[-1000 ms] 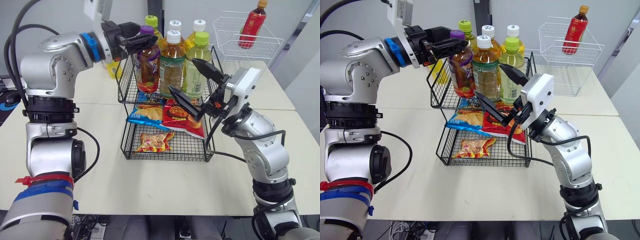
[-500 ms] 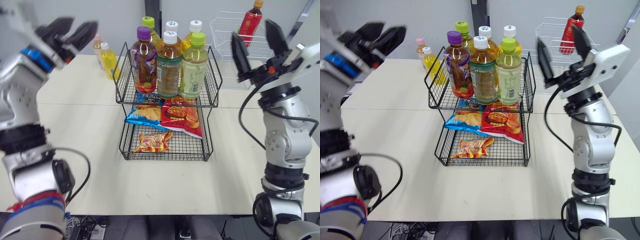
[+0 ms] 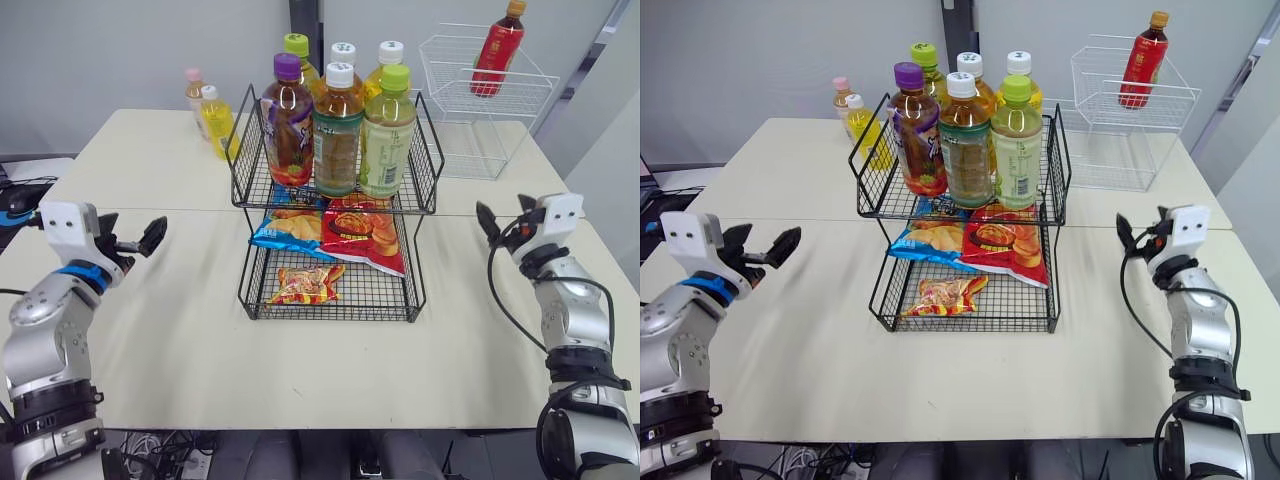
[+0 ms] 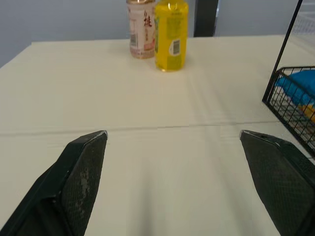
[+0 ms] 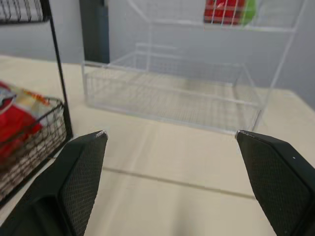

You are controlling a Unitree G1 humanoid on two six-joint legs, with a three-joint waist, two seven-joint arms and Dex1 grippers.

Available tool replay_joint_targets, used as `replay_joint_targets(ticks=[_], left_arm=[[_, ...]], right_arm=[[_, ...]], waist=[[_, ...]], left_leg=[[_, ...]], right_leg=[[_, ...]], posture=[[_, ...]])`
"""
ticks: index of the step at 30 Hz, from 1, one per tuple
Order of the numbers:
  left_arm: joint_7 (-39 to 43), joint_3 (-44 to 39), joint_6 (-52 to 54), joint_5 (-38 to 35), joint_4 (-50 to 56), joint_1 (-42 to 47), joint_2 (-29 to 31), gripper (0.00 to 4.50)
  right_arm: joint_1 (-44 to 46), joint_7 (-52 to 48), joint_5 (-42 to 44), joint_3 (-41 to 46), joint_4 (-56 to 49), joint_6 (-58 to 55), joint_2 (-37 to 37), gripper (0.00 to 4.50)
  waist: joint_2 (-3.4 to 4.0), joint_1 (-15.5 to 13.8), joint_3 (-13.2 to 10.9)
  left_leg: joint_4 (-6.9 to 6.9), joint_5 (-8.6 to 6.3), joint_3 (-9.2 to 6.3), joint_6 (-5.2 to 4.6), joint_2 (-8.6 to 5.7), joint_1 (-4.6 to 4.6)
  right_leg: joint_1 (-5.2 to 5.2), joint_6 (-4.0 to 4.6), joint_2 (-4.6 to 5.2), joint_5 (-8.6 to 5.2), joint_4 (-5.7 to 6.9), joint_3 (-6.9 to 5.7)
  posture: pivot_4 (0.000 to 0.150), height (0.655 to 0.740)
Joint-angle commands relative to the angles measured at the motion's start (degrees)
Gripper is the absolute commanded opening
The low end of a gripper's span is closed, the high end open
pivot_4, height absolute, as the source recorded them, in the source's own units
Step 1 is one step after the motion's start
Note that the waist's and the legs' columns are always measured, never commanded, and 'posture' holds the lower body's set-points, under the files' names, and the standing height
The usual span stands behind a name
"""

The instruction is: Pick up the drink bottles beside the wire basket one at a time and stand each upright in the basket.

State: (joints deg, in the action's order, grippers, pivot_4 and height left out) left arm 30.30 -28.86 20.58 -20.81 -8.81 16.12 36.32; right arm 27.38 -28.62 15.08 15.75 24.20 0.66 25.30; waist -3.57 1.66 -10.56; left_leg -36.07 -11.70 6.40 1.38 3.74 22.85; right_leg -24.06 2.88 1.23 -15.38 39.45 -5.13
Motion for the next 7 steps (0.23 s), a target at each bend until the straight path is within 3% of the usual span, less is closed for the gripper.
replay_joint_targets(ticks=[1,7], left_arm=[[-0.19,1.26,-2.33,1.19,0.14,-2.03,-0.31,4.49],[0.33,2.02,-3.13,0.66,-1.67,-3.17,-0.9,4.49]], right_arm=[[-0.96,-1.89,0.62,0.27,-0.15,1.09,1.0,4.5],[-1.92,-1.18,0.85,0.88,-0.39,1.63,0.49,4.5]], waist=[[0.0,-0.02,0.0],[0.0,-0.02,0.0]], left_leg=[[0.0,0.0,0.0,0.0,0.0,0.0],[0.0,-0.01,-0.01,-0.01,0.0,0.01]], right_leg=[[0.0,0.0,0.0,0.0,0.0,0.0],[0.0,-0.01,0.0,0.0,-0.03,-0.01]], posture=[[0.15,0.74],[0.15,0.74]])
